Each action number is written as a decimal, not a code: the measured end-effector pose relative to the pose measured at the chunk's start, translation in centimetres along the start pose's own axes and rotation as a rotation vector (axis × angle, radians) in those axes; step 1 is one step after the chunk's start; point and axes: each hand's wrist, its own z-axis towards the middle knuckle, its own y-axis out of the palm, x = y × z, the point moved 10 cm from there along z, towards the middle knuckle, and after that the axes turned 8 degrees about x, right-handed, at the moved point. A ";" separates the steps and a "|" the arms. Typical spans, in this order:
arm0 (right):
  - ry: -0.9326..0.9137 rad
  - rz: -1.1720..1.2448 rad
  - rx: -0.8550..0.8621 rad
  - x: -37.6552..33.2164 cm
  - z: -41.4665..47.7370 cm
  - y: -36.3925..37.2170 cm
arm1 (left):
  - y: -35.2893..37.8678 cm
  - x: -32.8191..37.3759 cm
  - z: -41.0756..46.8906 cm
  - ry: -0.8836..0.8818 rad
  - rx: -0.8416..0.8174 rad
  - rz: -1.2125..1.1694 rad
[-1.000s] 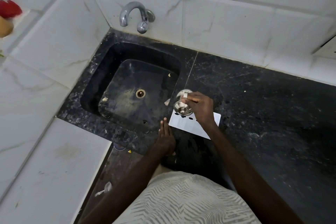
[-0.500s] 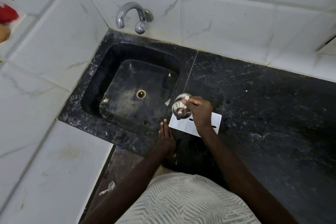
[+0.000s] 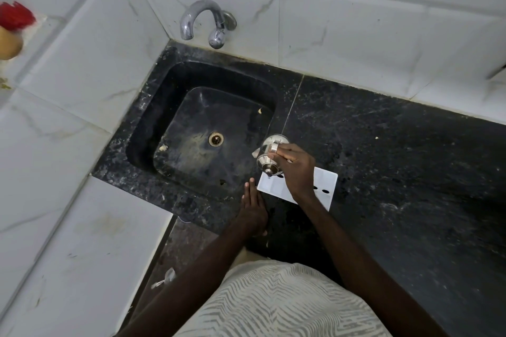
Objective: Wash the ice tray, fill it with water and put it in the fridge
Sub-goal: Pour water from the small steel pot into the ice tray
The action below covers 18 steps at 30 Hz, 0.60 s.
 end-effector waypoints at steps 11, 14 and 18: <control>-0.033 -0.006 -0.004 -0.7 0.0 0.2 | 0.1 0.0 0.0 -0.005 0.002 -0.027; 0.065 0.048 0.017 0.1 0.1 -0.1 | -0.1 0.0 0.0 0.000 0.005 -0.040; 0.231 0.111 0.080 2.1 0.8 -1.1 | 0.0 -0.1 -0.1 -0.018 -0.003 -0.066</control>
